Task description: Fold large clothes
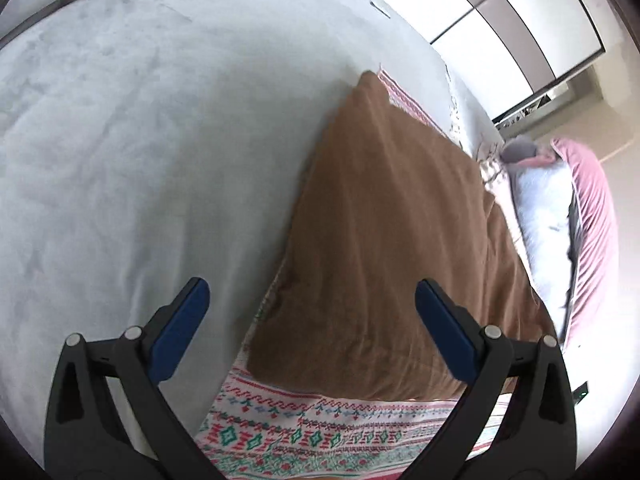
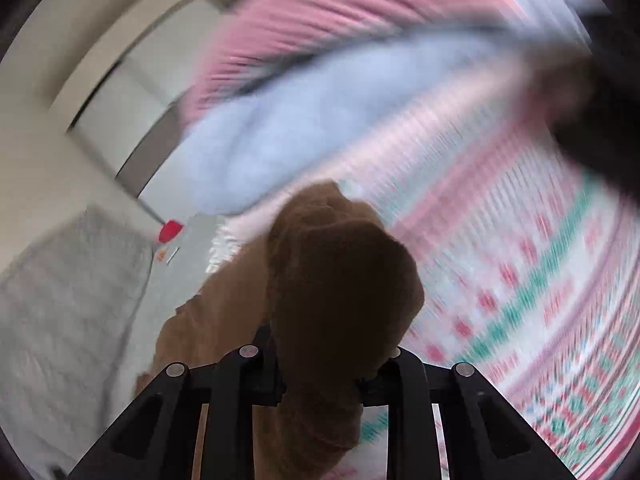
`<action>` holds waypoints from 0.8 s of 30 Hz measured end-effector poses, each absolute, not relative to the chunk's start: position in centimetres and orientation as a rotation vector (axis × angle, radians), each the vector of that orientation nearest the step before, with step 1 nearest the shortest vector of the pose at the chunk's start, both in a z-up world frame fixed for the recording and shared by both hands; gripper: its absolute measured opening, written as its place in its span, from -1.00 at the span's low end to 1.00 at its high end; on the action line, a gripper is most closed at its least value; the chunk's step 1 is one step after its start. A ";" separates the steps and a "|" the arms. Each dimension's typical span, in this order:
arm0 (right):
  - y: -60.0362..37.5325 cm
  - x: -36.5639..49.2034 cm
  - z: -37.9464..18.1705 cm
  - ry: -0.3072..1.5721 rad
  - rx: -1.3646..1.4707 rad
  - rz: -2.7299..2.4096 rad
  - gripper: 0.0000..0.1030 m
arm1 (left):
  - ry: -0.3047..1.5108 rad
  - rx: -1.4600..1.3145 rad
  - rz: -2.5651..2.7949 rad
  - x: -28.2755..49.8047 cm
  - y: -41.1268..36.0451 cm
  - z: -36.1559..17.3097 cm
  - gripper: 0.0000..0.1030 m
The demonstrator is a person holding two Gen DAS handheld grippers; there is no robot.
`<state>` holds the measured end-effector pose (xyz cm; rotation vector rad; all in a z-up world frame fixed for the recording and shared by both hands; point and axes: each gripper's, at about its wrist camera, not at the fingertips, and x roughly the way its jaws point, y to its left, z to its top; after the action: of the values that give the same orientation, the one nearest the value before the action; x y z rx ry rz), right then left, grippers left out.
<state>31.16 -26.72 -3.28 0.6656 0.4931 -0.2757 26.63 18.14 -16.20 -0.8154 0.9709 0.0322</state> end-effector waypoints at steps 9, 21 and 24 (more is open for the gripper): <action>-0.1 35.5 6.6 0.277 -0.188 0.013 -0.55 | 0.831 -1.108 0.069 23.4 24.5 -17.0 0.99; 18.6 33.4 -10.4 0.485 -0.621 0.406 -0.54 | 0.755 -1.252 0.098 21.2 27.8 -18.1 0.99; 17.3 34.0 -8.6 0.514 -0.554 0.462 -0.52 | 0.768 -1.216 0.059 22.1 27.1 -17.7 0.99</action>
<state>34.04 17.29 -8.58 -0.5539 0.5145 0.4615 22.10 27.12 -17.67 -1.2159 0.7679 0.0595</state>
